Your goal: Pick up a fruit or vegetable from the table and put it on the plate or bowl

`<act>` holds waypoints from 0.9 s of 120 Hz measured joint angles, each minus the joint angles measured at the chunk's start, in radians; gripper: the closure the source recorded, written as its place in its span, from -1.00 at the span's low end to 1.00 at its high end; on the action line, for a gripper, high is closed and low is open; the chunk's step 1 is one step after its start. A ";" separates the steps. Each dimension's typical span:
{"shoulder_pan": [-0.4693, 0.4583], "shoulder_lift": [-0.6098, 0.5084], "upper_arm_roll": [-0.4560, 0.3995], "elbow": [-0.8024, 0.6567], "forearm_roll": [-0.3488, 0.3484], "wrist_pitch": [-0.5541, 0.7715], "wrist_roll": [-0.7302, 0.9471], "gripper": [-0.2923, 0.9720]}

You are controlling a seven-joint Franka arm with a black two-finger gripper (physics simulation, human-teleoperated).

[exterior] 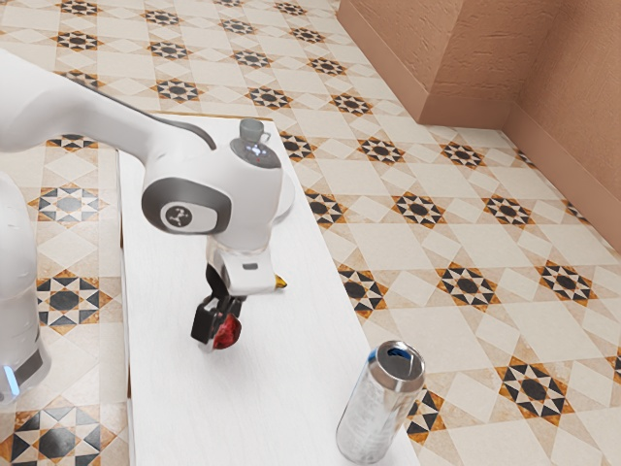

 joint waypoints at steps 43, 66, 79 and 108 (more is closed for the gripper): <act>0.000 0.000 -0.018 -0.008 -0.012 0.018 0.000 -0.18; 0.000 0.000 -0.021 -0.006 -0.005 0.024 -0.006 0.00; 0.000 -0.001 -0.019 -0.003 -0.002 0.025 -0.009 0.00; 0.000 -0.003 0.001 0.021 0.010 0.016 -0.013 0.00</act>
